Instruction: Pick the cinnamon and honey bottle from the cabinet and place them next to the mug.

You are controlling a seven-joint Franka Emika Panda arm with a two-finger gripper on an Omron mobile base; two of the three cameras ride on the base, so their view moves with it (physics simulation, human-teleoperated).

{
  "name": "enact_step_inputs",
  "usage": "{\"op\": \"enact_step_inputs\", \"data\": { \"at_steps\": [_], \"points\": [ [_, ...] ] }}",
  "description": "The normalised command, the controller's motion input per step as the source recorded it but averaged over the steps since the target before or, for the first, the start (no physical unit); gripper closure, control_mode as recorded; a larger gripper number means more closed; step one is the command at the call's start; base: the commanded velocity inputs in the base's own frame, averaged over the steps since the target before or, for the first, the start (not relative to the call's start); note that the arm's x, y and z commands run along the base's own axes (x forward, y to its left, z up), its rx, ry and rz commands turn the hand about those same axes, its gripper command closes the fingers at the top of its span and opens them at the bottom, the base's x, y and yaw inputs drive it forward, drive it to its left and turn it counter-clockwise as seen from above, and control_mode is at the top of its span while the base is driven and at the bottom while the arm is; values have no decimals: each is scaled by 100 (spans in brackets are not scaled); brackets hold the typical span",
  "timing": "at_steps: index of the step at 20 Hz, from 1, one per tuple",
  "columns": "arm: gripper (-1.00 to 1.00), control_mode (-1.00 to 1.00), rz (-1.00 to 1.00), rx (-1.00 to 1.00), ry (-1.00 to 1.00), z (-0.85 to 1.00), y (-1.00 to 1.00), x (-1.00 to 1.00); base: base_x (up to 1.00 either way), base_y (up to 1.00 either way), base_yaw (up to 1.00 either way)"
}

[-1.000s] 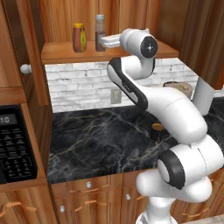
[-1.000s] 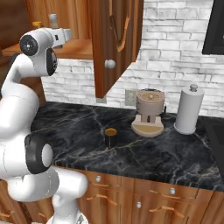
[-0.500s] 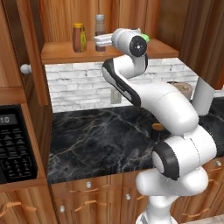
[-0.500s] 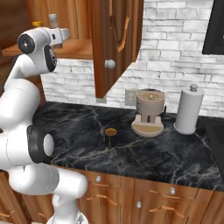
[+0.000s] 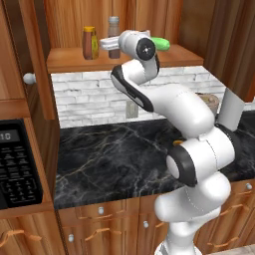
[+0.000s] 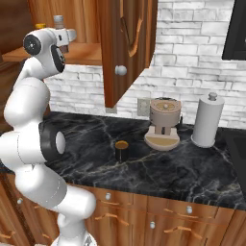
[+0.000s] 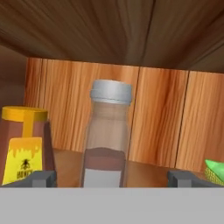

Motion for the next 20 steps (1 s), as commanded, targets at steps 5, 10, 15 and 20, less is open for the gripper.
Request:
{"op": "enact_step_inputs", "data": {
  "at_steps": [5, 10, 15, 20],
  "points": [
    [-100, -100, 2, 0, 0, 0, 0, 4, 0, 0, 0],
    [-100, -100, 0, 0, 1, 0, 0, 29, 0, 0, 0],
    [-100, -100, 0, 0, 3, 10, 2, 48, 0, 0, 0],
    [-100, -100, 0, 0, -1, 2, 7, -1, 0, 0, 0]
  ]
}}
